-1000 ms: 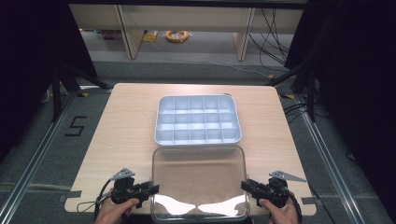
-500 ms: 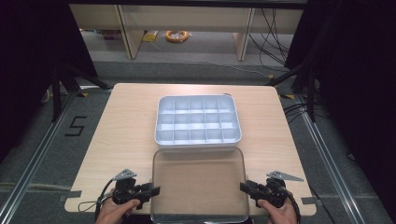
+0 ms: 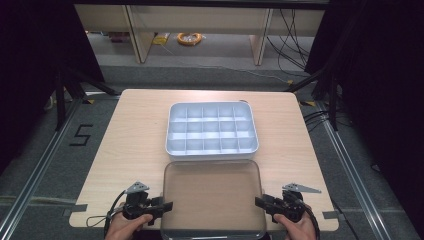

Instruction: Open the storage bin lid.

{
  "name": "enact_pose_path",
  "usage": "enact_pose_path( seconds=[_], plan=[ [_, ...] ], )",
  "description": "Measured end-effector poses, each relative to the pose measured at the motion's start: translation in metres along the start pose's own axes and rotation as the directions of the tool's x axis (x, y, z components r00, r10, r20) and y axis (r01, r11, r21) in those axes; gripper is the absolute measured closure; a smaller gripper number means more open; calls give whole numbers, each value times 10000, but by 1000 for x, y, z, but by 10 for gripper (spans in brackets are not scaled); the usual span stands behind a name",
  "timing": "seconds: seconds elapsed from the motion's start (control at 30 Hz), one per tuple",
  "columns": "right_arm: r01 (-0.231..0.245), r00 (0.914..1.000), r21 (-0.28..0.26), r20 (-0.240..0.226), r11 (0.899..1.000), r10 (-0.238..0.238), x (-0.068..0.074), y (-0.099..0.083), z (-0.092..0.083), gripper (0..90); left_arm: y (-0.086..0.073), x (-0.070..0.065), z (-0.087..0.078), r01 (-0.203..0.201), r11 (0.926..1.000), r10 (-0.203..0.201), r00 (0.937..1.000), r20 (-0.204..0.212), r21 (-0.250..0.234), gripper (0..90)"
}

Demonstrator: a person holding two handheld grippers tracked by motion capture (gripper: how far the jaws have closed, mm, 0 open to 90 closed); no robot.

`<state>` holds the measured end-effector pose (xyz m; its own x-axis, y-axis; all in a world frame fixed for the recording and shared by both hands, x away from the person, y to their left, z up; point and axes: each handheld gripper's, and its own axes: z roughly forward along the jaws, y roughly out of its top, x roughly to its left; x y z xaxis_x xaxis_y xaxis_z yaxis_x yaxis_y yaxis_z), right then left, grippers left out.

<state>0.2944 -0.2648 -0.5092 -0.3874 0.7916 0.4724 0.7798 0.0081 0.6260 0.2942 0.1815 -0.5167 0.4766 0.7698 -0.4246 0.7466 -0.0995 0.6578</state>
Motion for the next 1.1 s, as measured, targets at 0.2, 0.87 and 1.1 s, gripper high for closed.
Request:
enact_pose_path(
  seconds=[0.2,0.87,1.1],
  plan=[
    [302,9990,17,318,9995,-302,-5,2,3,486,2,3,-1,254,9996,-255,9996,-113,-100,414],
    [940,9956,-814,139,9922,-932,-3,11,-2,352,7,2,-8,33,9970,-33,10000,5,-779,379],
    [1206,9926,-1132,-27,9862,-1217,4,15,-5,308,9,1,-8,-279,9960,295,9994,176,-850,351]
  ],
)
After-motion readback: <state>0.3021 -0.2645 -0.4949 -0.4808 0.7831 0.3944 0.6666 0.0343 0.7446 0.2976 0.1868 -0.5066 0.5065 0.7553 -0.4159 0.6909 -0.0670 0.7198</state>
